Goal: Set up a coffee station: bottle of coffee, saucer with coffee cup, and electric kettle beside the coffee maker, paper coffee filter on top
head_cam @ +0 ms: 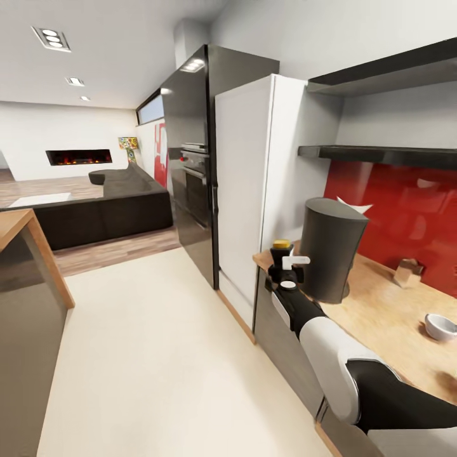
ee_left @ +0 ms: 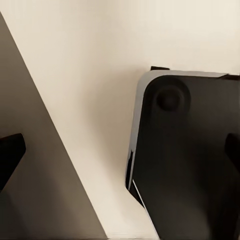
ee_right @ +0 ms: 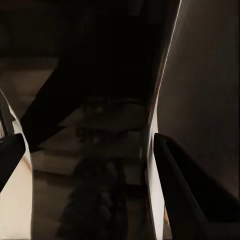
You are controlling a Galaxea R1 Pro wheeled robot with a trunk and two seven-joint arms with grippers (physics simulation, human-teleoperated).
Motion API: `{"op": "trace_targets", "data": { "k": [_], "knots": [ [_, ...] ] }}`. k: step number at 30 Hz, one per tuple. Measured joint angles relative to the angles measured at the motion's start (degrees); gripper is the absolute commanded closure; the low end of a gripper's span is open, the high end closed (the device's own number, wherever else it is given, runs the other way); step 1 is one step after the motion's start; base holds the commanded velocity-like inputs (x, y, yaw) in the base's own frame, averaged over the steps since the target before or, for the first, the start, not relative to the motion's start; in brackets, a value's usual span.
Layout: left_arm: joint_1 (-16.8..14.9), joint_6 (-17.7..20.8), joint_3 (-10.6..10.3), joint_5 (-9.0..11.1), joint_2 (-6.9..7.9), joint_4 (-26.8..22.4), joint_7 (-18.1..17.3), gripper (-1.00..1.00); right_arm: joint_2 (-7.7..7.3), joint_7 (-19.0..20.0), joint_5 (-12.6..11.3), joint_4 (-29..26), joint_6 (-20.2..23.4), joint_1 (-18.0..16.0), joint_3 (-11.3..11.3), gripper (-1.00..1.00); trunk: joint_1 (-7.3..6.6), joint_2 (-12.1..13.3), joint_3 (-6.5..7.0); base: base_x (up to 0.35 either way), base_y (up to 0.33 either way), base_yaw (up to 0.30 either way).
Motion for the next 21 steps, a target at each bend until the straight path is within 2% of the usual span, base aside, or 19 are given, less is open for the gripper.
{"op": "trace_targets", "data": {
  "k": [4,21],
  "knots": [
    [0.0,0.0,0.0,0.0,0.00,0.0,0.0,-1.00,0.00,0.0,0.0,0.0,0.0,0.0,0.0,1.00,0.00,0.0,0.02,-0.336,0.000,-0.138],
    [0.0,0.0,0.0,0.0,-0.05,-0.3,0.0,-1.00,0.00,0.0,0.0,0.1,0.0,0.0,0.0,1.00,-0.01,0.0,0.52,-0.320,-0.008,-0.257]
  ]
}}
